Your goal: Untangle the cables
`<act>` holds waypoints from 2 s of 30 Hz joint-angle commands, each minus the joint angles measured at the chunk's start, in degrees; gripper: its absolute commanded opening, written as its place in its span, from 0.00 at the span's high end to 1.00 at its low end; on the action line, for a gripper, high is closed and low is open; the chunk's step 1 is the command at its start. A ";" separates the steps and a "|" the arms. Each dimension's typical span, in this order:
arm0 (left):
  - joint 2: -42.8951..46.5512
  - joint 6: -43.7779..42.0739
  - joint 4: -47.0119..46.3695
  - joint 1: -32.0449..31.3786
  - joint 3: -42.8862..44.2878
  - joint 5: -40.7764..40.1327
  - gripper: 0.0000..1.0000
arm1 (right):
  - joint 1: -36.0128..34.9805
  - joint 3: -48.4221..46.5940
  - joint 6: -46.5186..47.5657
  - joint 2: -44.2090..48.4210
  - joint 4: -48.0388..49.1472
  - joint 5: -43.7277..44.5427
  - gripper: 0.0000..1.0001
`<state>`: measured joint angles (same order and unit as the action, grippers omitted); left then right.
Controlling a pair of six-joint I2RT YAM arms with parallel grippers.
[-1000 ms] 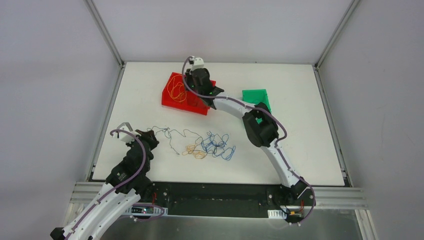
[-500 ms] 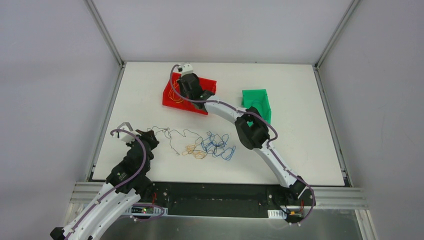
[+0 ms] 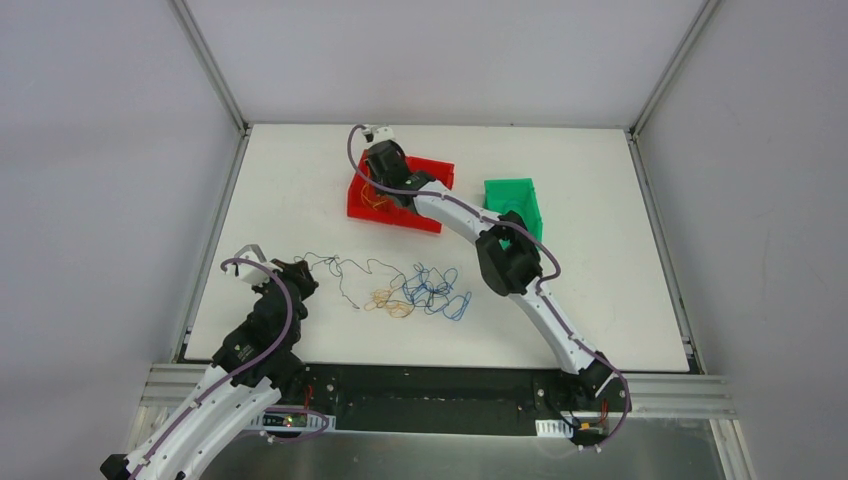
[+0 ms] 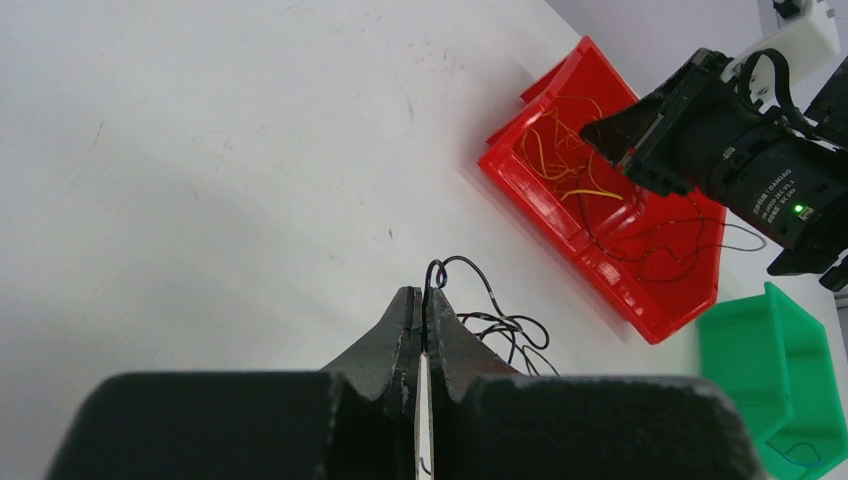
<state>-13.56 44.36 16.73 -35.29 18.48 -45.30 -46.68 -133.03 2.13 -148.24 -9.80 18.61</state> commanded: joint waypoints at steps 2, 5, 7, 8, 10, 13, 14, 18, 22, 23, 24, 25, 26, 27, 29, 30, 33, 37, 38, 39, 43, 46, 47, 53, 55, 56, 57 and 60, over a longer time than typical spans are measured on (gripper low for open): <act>-1.10 0.17 -0.22 -0.32 1.30 -0.58 1.00 | 1.51 3.60 -2.02 5.43 -7.65 1.36 1.00; -1.16 0.12 -0.21 -0.31 1.28 -0.75 1.00 | 2.04 2.55 -1.98 6.23 -7.76 1.25 0.98; -1.12 0.17 -0.26 -0.31 1.27 -0.80 1.00 | 2.19 1.42 -2.04 6.18 -7.35 1.48 0.94; -1.12 0.16 -0.21 -0.31 1.24 -0.90 1.00 | 2.28 0.61 -2.04 6.02 -7.28 1.63 0.92; -1.09 0.04 -0.21 -0.31 1.21 -0.93 1.00 | 2.32 -0.94 -1.66 5.58 -7.46 2.60 0.83; -1.07 -0.10 -0.21 -0.33 1.30 -0.80 1.00 | 2.44 -0.98 -0.76 6.39 -7.35 3.93 0.66; -1.03 -0.09 -0.21 -0.31 1.35 -0.84 1.00 | 2.55 -0.40 -0.62 7.04 -6.85 4.03 0.64; -1.19 -0.11 -0.26 -0.31 1.39 -0.83 1.00 | 2.64 0.90 0.20 10.22 -6.42 3.91 0.59; -1.23 -0.25 -0.24 -0.33 1.52 -0.93 1.00 | 2.82 0.72 1.15 13.13 -7.14 4.38 0.53; -1.34 -0.32 -0.21 -0.31 1.54 -0.92 1.00 | 2.86 0.91 1.32 13.99 -7.34 4.33 0.50; -1.30 -0.35 -0.21 -0.31 1.50 -0.93 1.00 | 2.90 1.12 1.38 14.74 -7.58 4.38 0.48; -1.38 -0.33 -0.21 -0.31 1.47 -1.01 1.00 | 2.98 1.26 1.37 15.45 -7.85 4.30 0.45; -1.40 -0.40 -0.21 -0.32 1.54 -1.02 1.00 | 3.06 1.75 1.25 16.23 -8.07 4.27 0.42; -1.41 -0.34 -0.21 -0.31 1.59 -0.98 1.00 | 3.16 2.34 1.23 17.06 -8.12 4.19 0.40; -1.48 -0.47 -0.21 -0.35 1.57 -1.01 1.00 | 3.47 3.78 0.68 18.51 -8.34 4.27 0.35; -1.49 -0.46 -0.22 -0.31 1.57 -0.91 1.00 | 3.66 4.42 0.31 19.17 -8.74 4.39 0.34; -1.85 -0.40 -0.30 -0.31 1.66 -0.61 1.00 | 4.95 7.33 -1.96 21.74 -10.06 3.87 0.31; -2.55 -0.47 -0.41 -0.31 1.93 -0.27 1.00 | 8.09 15.65 -10.59 26.77 -10.24 0.34 0.31; -2.71 -0.53 -0.39 -0.31 1.99 -0.27 1.00 | 8.96 17.71 -12.93 27.98 -10.21 -0.78 0.30; -2.70 -0.44 -0.46 -0.31 1.92 -0.33 1.00 | 9.79 19.50 -15.41 29.13 -10.21 -2.16 0.30; -2.91 -0.50 -0.47 -0.31 1.78 -0.89 1.00 | 11.70 27.52 -24.68 33.33 -9.57 -4.57 0.31; -3.28 -0.56 -0.56 -0.31 1.63 -1.43 1.00 | 12.86 35.25 -29.49 36.68 -5.95 -7.15 0.35; -3.45 -0.63 -0.56 -0.31 1.61 -1.58 1.00 | 13.41 38.19 -31.31 37.89 -3.90 -8.24 0.38; -4.03 -0.82 -0.82 -0.31 1.74 -1.41 1.00 | 16.36 50.12 -39.80 39.41 9.42 -17.45 0.45; -3.96 -1.02 -0.85 -0.35 1.87 -1.07 1.00 | 16.64 50.15 -41.17 38.03 11.64 -19.04 0.46; -3.83 -1.10 -0.87 -0.31 1.84 -1.03 1.00 | 16.62 50.45 -41.87 37.49 13.04 -20.05 0.46; -3.76 -1.16 -0.91 -0.31 1.82 -1.00 1.00 | 16.68 50.64 -42.73 36.95 14.06 -20.29 0.46; -3.51 -1.18 -0.91 -0.31 1.74 -0.94 1.00 | 16.76 50.42 -44.75 35.26 16.50 -20.84 0.47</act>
<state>-17.26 44.07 16.69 -35.29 18.50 -45.50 -29.89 -82.04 -37.43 -111.77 -1.76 1.28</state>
